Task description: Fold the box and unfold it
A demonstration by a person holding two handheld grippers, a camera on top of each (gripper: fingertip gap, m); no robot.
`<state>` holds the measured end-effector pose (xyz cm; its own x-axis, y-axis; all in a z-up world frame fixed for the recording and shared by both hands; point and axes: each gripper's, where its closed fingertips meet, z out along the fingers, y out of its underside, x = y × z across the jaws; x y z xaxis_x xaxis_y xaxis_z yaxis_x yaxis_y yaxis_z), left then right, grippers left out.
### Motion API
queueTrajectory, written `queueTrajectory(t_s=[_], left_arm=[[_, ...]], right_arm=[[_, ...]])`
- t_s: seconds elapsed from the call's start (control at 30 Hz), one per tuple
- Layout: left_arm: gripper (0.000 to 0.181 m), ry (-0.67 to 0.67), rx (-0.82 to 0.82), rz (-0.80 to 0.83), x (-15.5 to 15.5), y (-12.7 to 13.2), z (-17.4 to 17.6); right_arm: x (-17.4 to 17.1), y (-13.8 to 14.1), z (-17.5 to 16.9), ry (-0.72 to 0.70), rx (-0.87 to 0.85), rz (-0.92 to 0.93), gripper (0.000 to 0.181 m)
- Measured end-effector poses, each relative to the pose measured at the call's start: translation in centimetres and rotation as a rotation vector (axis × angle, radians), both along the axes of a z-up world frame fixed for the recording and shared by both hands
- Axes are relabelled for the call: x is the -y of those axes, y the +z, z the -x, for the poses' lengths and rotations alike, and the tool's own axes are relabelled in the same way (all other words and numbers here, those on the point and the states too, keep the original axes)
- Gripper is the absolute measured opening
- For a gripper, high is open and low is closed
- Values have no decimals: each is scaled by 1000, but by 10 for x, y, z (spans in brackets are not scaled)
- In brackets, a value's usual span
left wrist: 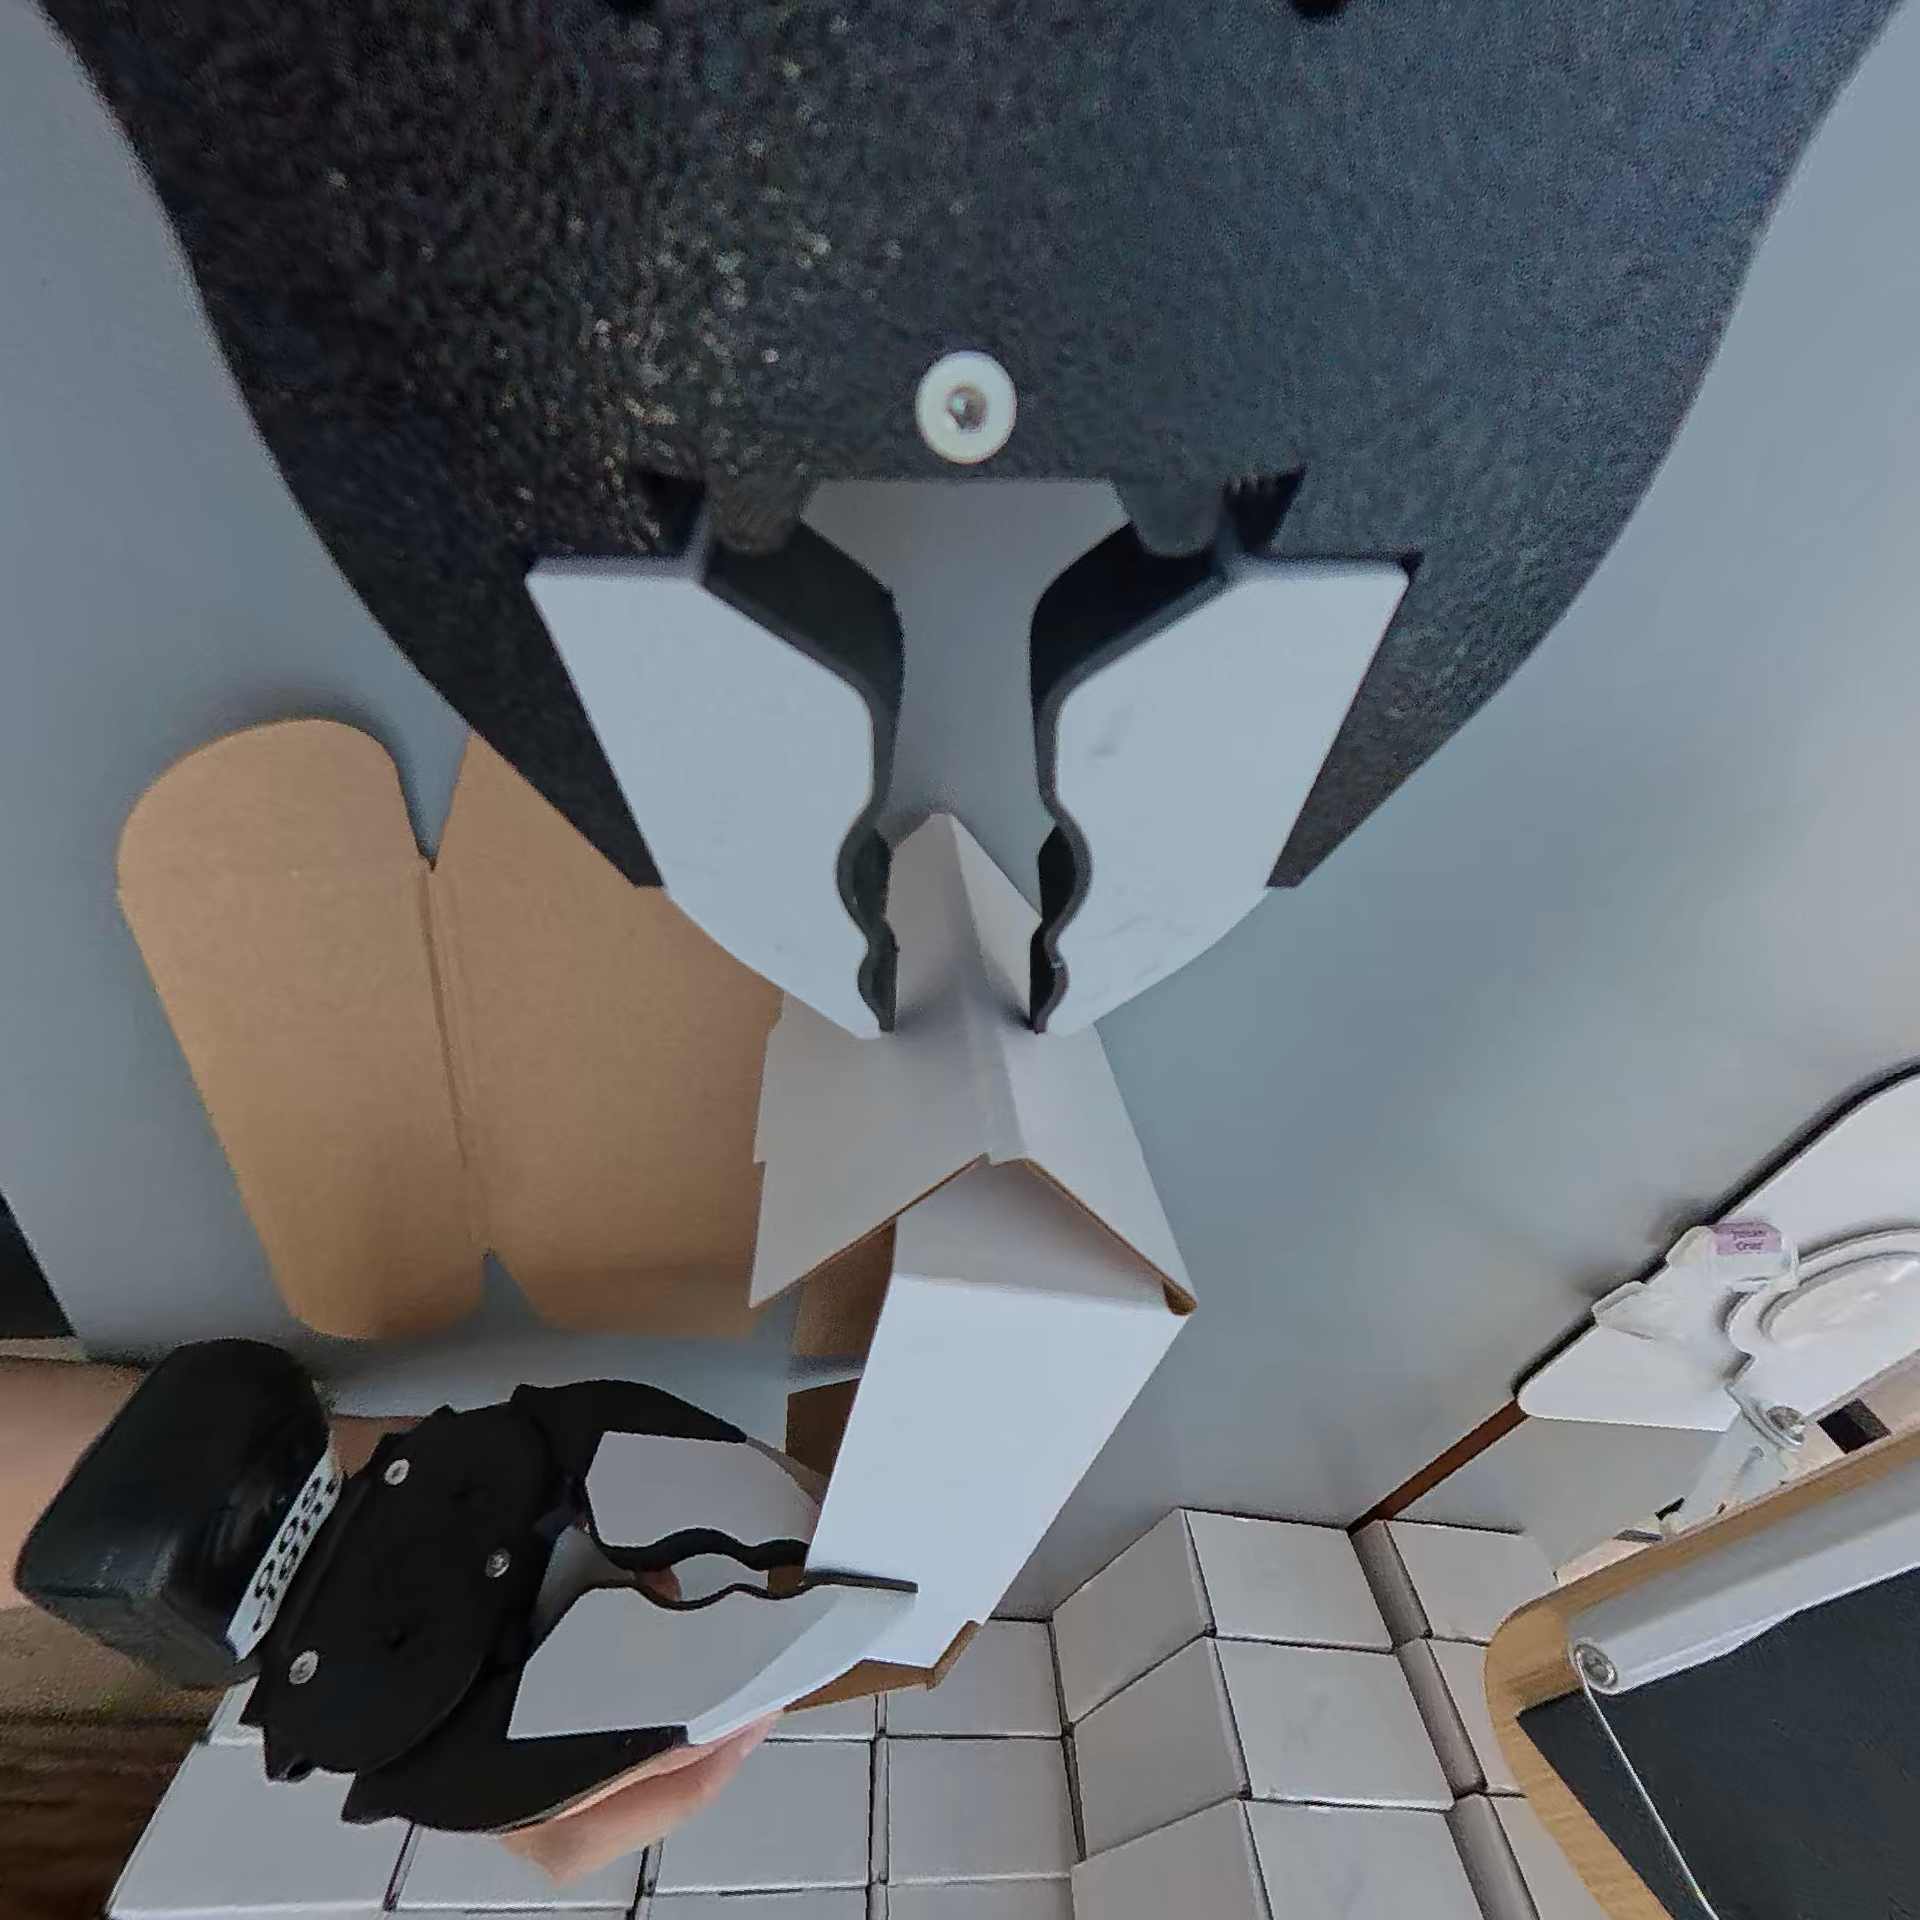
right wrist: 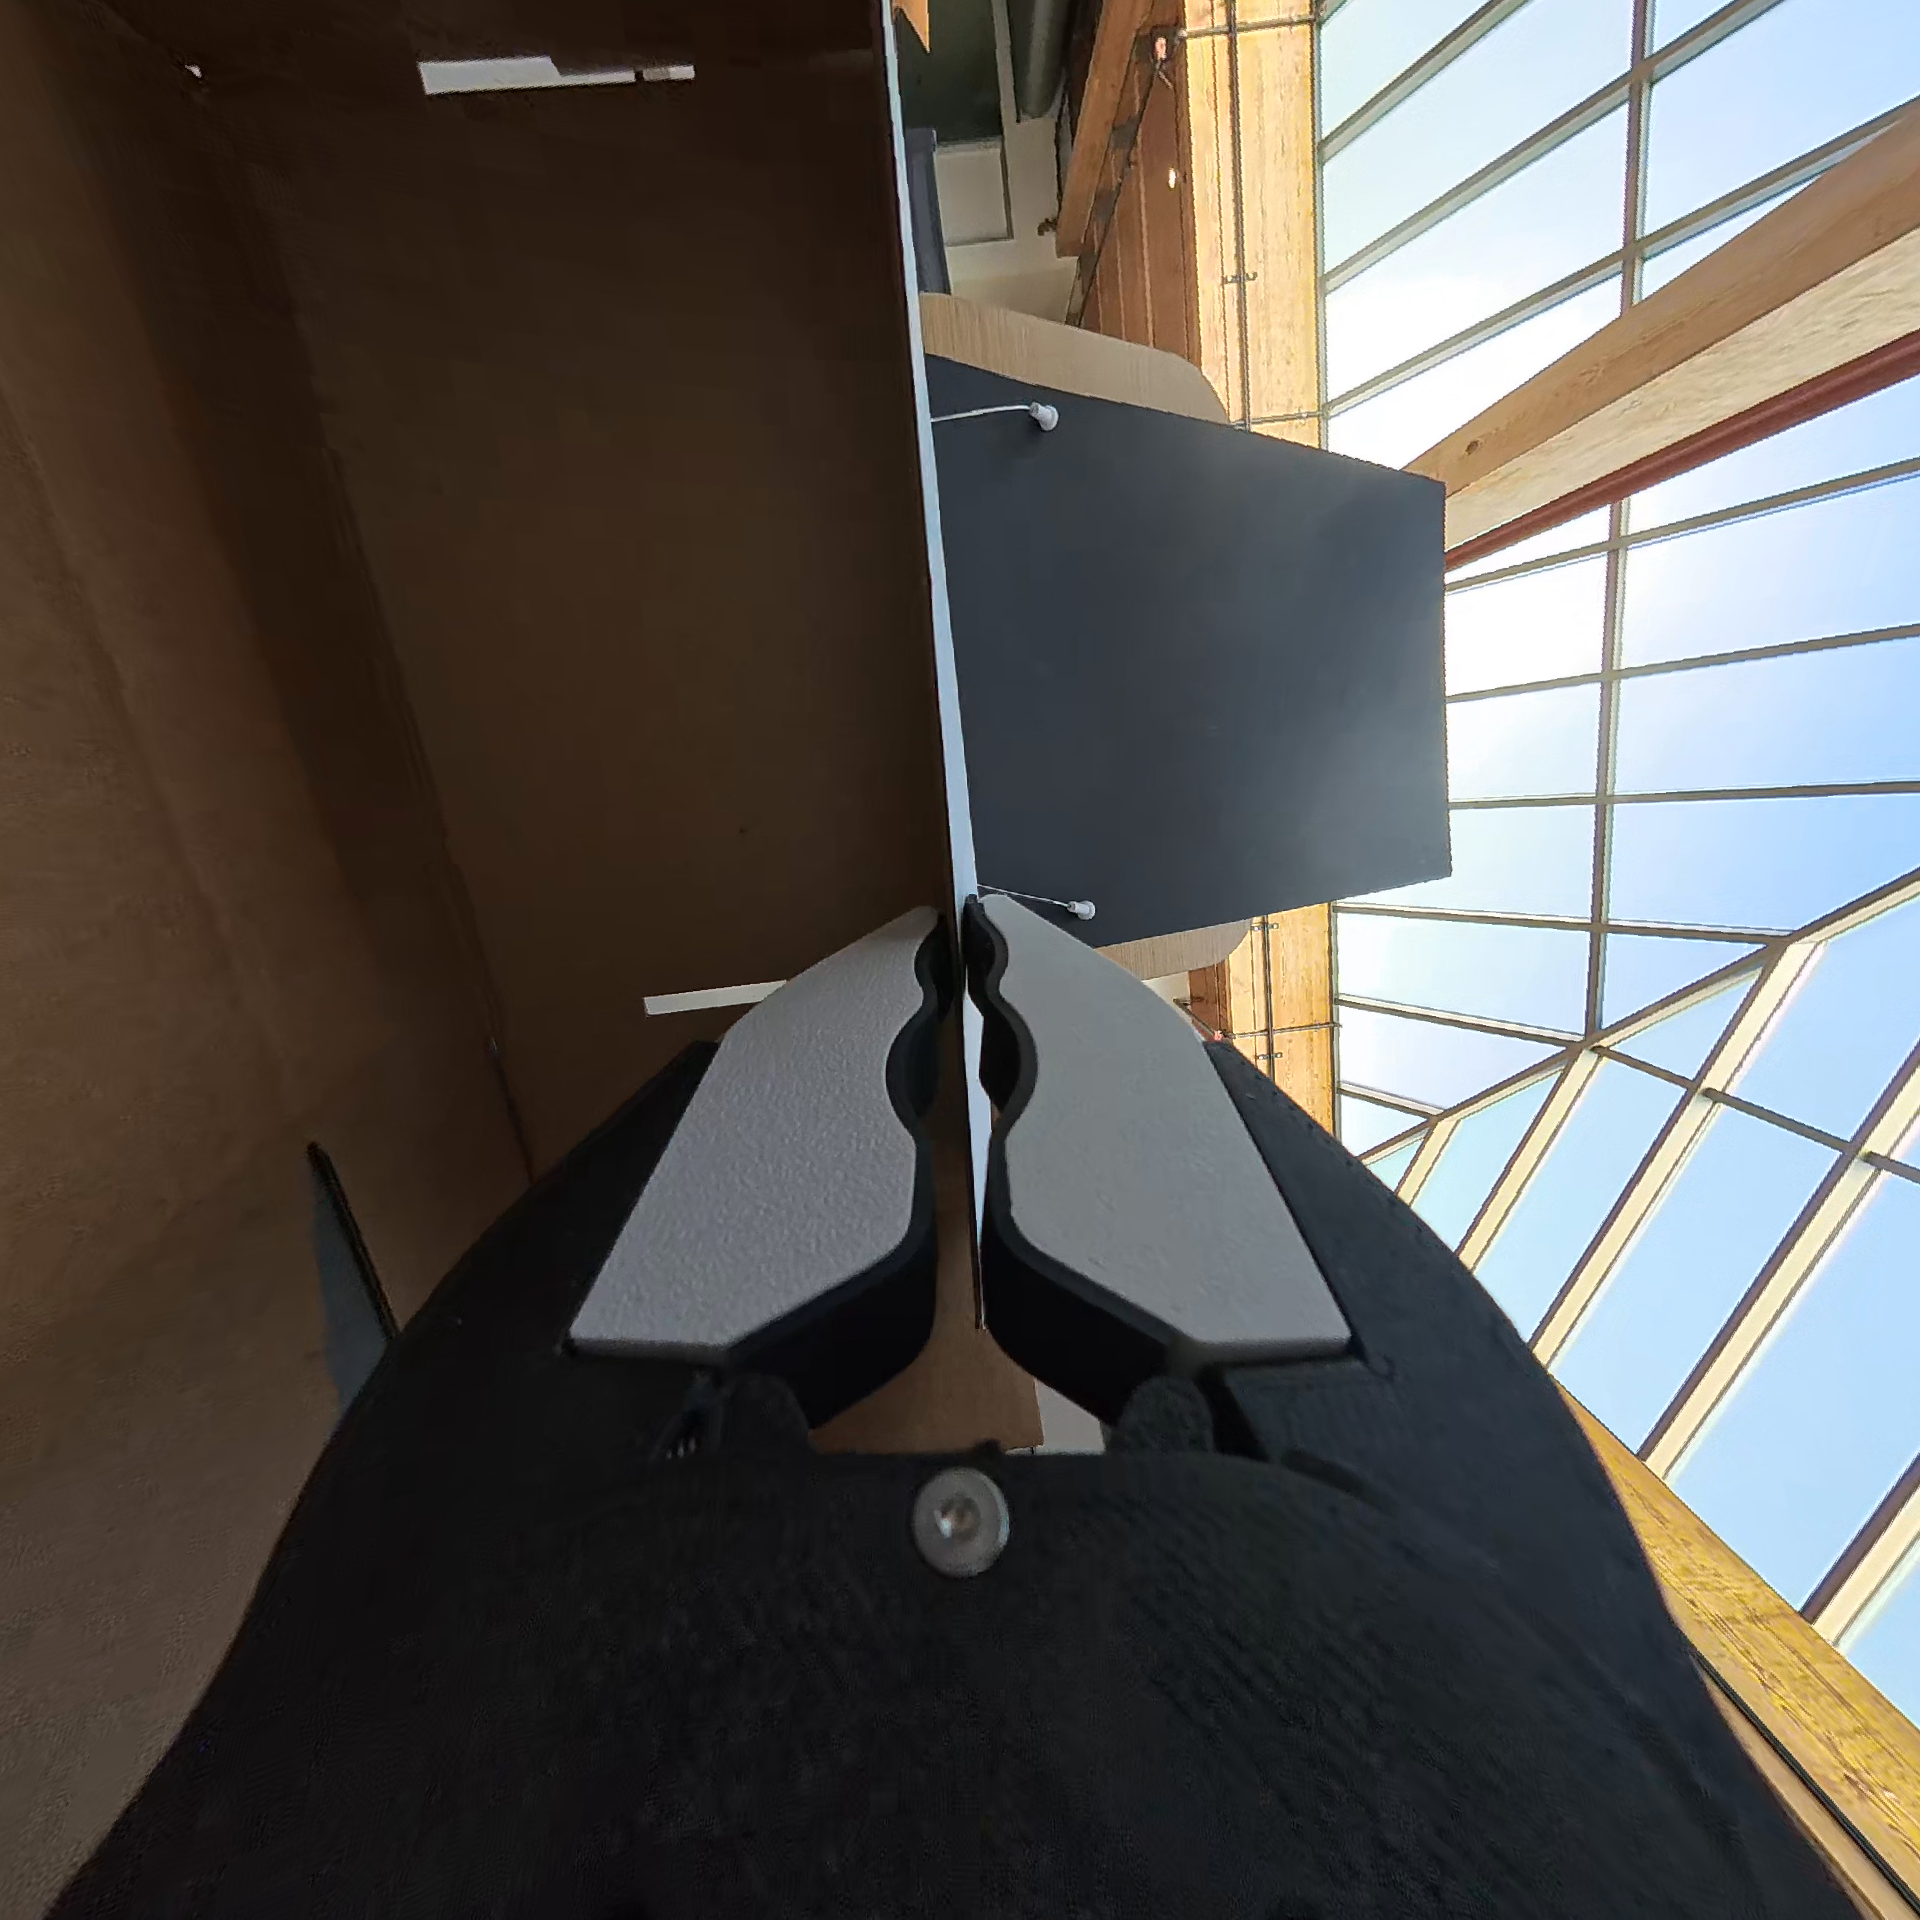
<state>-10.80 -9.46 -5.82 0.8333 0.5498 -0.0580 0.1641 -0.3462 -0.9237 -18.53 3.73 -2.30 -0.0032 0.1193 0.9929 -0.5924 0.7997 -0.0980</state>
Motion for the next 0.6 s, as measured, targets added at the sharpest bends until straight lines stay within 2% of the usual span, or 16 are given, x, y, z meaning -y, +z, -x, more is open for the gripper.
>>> queueTrajectory(t_s=[0.17, 0.27, 0.37, 0.5, 0.6], left_arm=[[28, 59, -80, 187, -18, -3, -3], [26, 175, -86, 239, -23, -3, 4], [24, 347, -50, 258, -17, -5, 16], [30, 470, -15, 240, -18, -7, 29], [29, 560, 1, 243, -15, -8, 42]], right_arm=[[-1, 0, -3, -6, -2, -22, 2], [0, 0, -4, 10, 18, -27, 2], [1, 1, -3, 31, 62, -35, 3], [2, 2, -1, 52, 139, -61, 3], [3, 3, -2, 65, 195, -74, 3]])
